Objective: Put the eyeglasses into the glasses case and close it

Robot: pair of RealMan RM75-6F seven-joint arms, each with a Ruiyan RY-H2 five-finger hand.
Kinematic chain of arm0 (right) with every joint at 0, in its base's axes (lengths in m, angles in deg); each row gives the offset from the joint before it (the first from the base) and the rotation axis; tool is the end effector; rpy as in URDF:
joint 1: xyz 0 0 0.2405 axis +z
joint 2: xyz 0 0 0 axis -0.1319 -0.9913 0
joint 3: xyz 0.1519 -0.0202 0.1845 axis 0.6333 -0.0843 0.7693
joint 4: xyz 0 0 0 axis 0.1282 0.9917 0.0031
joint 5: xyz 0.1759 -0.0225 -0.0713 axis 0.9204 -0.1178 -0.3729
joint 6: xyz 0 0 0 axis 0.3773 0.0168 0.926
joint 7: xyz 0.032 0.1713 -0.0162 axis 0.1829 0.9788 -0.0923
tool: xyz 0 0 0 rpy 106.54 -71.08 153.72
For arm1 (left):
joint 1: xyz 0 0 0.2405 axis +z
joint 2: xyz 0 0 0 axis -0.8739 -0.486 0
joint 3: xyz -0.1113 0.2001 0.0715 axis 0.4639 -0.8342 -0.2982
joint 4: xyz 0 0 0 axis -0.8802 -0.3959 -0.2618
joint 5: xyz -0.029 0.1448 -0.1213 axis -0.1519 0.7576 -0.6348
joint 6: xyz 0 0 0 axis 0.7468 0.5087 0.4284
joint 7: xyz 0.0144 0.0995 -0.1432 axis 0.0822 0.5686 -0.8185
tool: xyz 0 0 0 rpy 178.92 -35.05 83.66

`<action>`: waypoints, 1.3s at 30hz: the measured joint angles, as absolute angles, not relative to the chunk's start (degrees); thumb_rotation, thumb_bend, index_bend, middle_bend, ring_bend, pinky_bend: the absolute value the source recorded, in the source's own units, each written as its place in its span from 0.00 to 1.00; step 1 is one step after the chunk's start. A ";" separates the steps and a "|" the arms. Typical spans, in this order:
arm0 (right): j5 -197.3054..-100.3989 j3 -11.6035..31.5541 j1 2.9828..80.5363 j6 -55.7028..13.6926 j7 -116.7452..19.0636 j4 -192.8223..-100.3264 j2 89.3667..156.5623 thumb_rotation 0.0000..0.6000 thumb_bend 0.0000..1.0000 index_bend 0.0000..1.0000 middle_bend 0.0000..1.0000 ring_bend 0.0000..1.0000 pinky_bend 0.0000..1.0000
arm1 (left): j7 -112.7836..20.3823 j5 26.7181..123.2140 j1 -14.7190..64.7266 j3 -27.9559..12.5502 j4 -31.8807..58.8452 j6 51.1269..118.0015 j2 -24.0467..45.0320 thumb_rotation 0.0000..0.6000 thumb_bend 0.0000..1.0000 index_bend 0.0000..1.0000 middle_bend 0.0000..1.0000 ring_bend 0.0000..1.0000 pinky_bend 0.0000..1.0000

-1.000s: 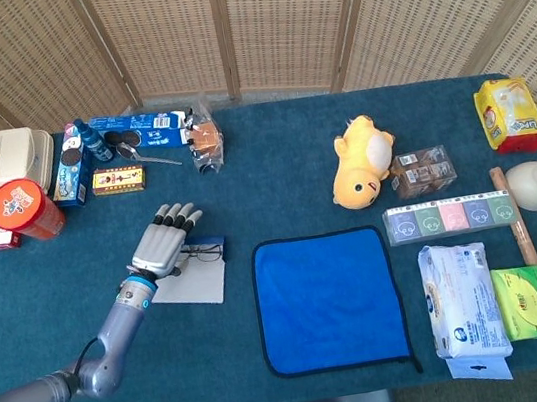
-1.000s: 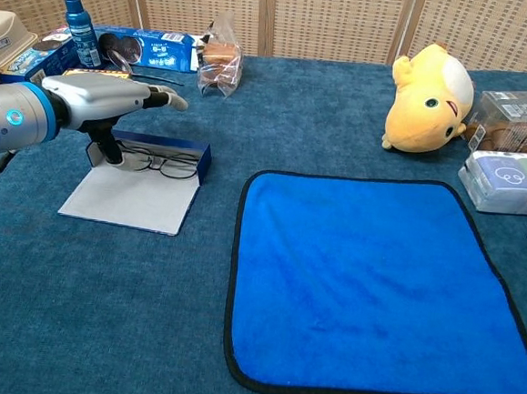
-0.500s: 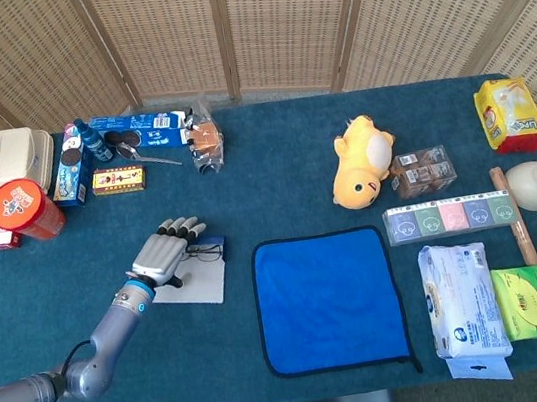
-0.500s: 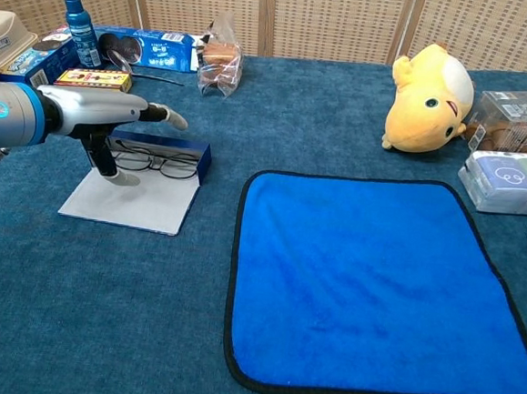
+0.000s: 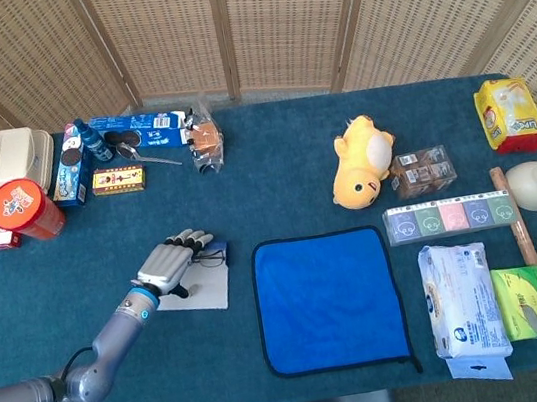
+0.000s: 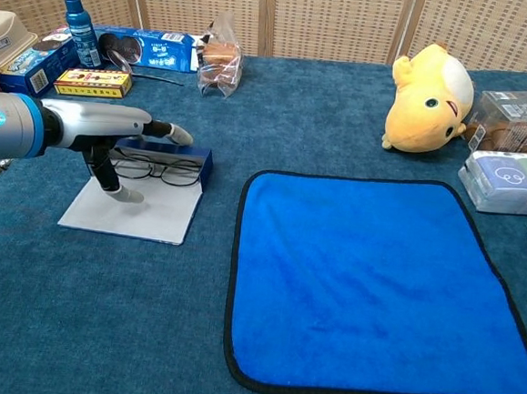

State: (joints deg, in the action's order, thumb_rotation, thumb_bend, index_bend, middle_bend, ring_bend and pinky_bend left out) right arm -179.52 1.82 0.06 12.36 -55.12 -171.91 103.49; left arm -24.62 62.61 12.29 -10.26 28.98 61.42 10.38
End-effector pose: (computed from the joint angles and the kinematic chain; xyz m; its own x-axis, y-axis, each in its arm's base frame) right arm -0.2716 -0.1449 0.1875 0.3714 0.1206 0.9206 -0.9282 0.0706 0.3652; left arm -0.1506 0.3492 -0.0278 0.4830 0.5230 0.7023 0.8730 -0.3500 -0.3397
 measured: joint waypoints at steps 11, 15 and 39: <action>-180.63 1.54 0.89 11.74 -56.39 -172.69 103.31 1.00 0.28 0.09 0.09 0.00 0.08 | -26.88 65.29 12.70 -11.32 30.93 63.02 9.63 1.00 0.27 0.00 0.06 0.00 0.07; -180.59 1.38 0.63 12.10 -56.36 -172.64 103.25 1.00 0.28 0.09 0.09 0.00 0.08 | -27.13 65.68 11.95 -11.25 30.74 62.55 10.29 1.00 0.27 0.00 0.06 0.00 0.08; -180.68 0.99 1.18 11.43 -54.89 -171.26 103.85 1.00 0.28 0.09 0.09 0.00 0.08 | -32.35 72.10 14.55 -14.82 37.78 63.62 7.95 1.00 0.27 0.00 0.06 0.00 0.05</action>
State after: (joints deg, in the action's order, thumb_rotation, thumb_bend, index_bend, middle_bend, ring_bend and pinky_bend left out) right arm -180.68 0.99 1.18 11.43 -54.89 -171.26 103.85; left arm -32.35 72.10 14.55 -14.82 37.78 63.62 7.95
